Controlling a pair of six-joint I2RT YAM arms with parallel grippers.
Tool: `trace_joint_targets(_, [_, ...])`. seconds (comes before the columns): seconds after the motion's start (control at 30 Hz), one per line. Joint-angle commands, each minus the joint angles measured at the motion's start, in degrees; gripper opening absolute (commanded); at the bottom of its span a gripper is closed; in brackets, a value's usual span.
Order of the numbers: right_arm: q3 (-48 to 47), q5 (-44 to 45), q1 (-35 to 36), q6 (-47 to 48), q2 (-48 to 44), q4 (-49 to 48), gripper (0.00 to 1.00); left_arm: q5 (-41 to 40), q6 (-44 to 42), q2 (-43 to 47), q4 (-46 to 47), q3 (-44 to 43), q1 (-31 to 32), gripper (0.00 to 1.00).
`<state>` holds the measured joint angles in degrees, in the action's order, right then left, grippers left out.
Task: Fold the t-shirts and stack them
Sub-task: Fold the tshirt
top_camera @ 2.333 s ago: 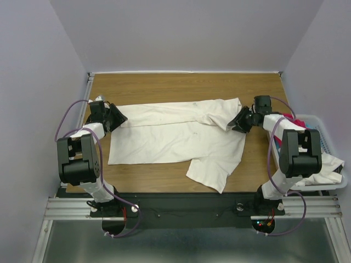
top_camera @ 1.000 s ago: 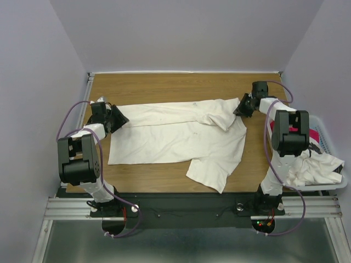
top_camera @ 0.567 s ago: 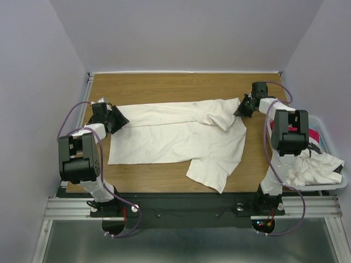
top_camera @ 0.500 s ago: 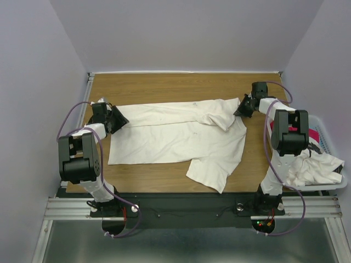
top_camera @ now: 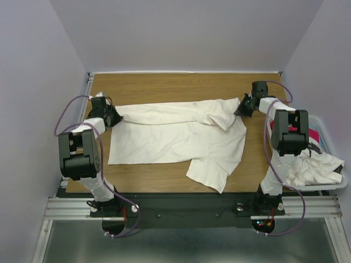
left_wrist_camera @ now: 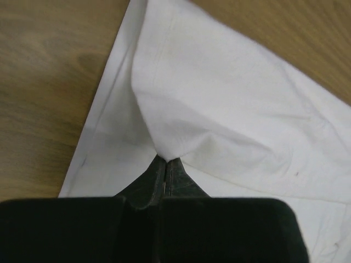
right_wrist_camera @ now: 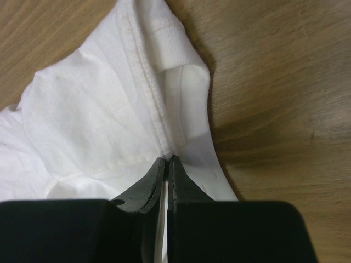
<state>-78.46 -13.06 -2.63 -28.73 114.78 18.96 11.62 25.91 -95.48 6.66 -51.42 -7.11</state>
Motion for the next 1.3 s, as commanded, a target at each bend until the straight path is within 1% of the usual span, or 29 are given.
trace_joint_targets(0.0, [-4.7,2.1,-0.9,-0.6,-2.7,-1.1,0.01,-1.6,-1.3,-0.9,1.0,-8.1,-0.3,0.0])
trace_joint_targets(0.03, [-5.2,2.2,-1.1,-0.8,-2.7,-1.1,0.0,-1.4,-1.3,-1.5,0.5,-11.3,-0.4,0.0])
trace_joint_targets(0.23, [-10.0,2.1,-2.4,-1.6,-1.8,-1.1,0.01,-0.1,-1.1,-6.9,0.1,-21.1,-1.1,0.0])
trace_joint_targets(0.5, [-16.3,1.3,-2.9,-1.9,1.6,-1.1,0.0,2.7,-1.0,-12.8,2.9,-28.3,-2.0,0.0])
trace_joint_targets(0.73, [-22.0,0.0,-3.3,-2.6,5.1,-1.1,0.0,7.4,-0.1,-18.0,6.2,-33.7,-2.7,0.0])
trace_joint_targets(0.93, [-22.4,-3.2,-3.4,-4.1,5.7,-0.9,0.0,10.5,0.9,-20.4,7.1,-34.5,-3.1,0.0])
trace_joint_targets(1.03, [-20.8,-4.3,-3.3,-4.3,4.5,-0.9,0.01,11.8,1.2,-19.5,7.2,-32.6,-3.0,0.0])
trace_joint_targets(1.27, [-16.7,-4.3,-3.6,-4.1,0.7,-0.7,0.01,10.9,0.4,-15.9,7.1,-27.5,-3.4,0.0])
